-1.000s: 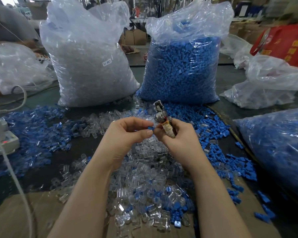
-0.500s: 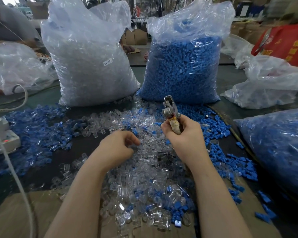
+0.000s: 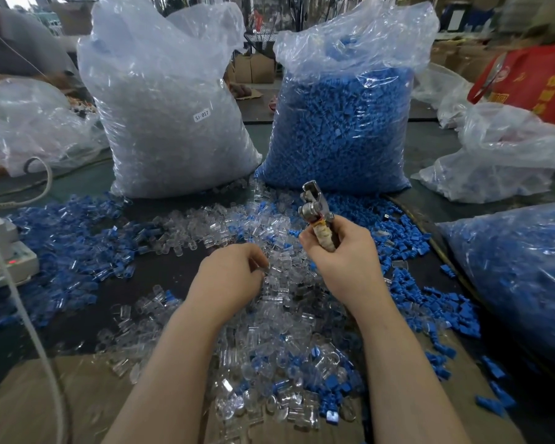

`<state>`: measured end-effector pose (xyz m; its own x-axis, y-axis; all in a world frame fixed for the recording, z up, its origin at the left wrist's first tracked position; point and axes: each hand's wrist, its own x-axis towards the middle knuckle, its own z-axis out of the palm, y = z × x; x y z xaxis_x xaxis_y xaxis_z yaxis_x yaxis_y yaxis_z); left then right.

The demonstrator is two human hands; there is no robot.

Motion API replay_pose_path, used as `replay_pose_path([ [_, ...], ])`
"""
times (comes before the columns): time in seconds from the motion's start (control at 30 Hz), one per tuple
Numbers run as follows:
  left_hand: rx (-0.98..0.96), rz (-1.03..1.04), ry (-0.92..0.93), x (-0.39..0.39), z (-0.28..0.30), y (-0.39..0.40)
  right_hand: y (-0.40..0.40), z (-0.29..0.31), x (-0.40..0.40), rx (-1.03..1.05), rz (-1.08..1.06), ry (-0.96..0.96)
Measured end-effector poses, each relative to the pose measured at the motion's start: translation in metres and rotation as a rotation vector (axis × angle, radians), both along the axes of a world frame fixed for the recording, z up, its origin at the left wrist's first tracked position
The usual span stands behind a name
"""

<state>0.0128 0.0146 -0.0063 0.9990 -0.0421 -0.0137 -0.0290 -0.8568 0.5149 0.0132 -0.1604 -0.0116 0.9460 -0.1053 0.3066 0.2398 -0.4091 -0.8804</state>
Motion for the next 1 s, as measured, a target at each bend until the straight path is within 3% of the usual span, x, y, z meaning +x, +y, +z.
replay_pose_path([
  [0.17, -0.027, 0.046, 0.023, 0.001, -0.002, -0.001, -0.001, -0.001, 0.001, 0.0, 0.002, 0.002],
  [0.27, -0.139, 0.082, -0.033, 0.001, -0.001, -0.001, -0.001, -0.001, 0.001, 0.008, -0.001, 0.006],
  [0.33, -0.357, 0.115, -0.066, 0.001, 0.002, -0.001, -0.001, -0.001, 0.0, 0.015, -0.002, 0.003],
  [0.47, -0.924, 0.146, 0.075, -0.001, 0.014, -0.005, -0.001, 0.0, 0.0, 0.016, 0.008, 0.003],
  [0.63, -1.136, 0.15, 0.148, 0.0, 0.017, -0.008, -0.001, 0.0, 0.0, -0.001, 0.011, 0.007],
  [0.83, -0.961, 0.17, -0.025, -0.002, 0.012, -0.014, 0.0, 0.0, 0.0, -0.004, 0.017, 0.01],
  [1.0, -0.935, 0.166, 0.01, 0.001, 0.011, -0.015, 0.0, 0.0, 0.0, -0.011, 0.021, 0.011],
])
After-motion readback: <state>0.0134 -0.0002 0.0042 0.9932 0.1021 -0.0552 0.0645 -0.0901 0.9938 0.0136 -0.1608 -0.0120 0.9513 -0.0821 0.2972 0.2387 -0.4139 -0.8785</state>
